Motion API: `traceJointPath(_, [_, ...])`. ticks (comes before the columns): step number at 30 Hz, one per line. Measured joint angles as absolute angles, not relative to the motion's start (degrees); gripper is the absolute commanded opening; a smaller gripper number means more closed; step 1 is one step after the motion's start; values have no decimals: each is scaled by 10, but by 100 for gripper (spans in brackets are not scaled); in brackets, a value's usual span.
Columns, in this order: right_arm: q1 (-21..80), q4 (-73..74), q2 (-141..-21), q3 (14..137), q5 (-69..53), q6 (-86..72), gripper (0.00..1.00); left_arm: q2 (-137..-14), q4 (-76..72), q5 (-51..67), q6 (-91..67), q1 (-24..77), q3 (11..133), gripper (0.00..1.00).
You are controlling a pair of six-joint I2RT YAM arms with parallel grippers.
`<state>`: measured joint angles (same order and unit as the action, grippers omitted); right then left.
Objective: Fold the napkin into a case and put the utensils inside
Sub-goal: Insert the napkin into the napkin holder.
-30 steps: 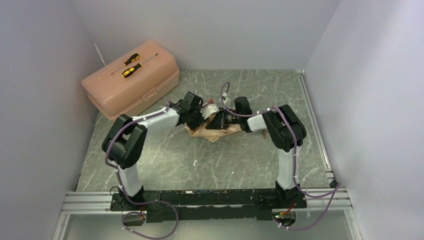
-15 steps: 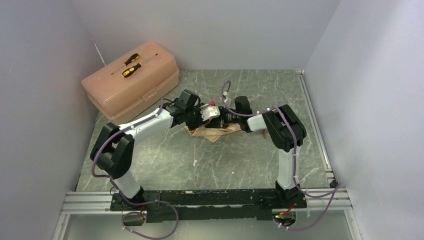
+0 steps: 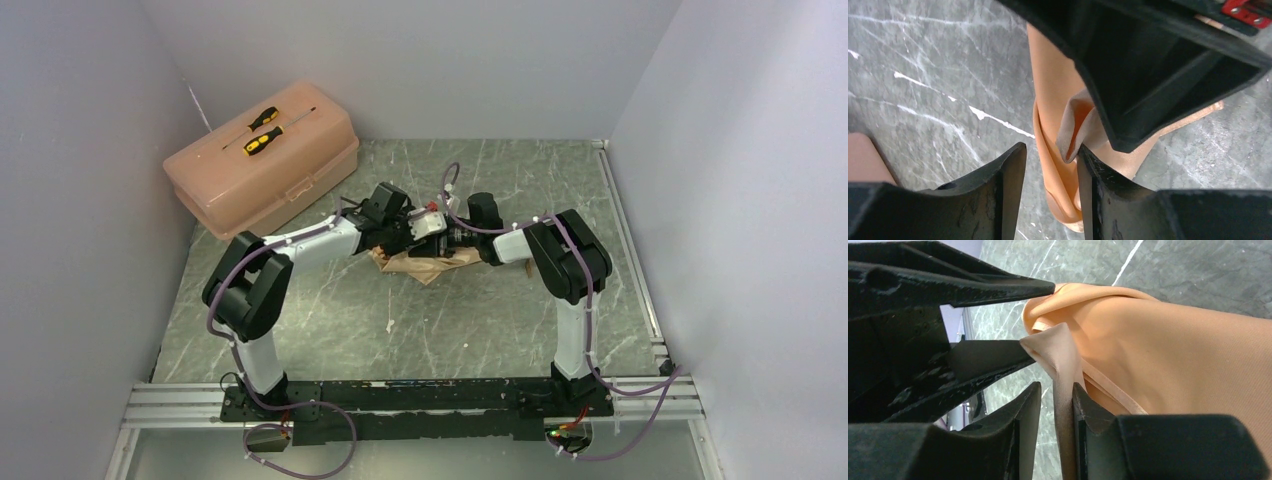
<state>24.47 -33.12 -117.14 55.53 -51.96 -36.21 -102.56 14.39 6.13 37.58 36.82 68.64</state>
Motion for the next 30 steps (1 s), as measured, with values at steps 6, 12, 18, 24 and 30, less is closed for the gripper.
traceJointPath(6, [244, -361, -1171, 551, -526, -376, 19, -1030, 149, 50, 339, 364, 692, 47])
traceJointPath(12, [247, -340, -1171, 555, -513, -367, 4, -1031, 191, 38, 304, 357, 724, 47])
traceJointPath(18, [264, -244, -1171, 584, -484, -314, 3, -1057, 240, 14, 257, 322, 787, 43])
traceJointPath(24, [275, -169, -1171, 592, -463, -274, 3, -1074, 294, 11, 262, 297, 795, 49])
traceJointPath(30, [274, -133, -1171, 610, -449, -259, 5, -1011, 298, 14, 316, 305, 792, 96])
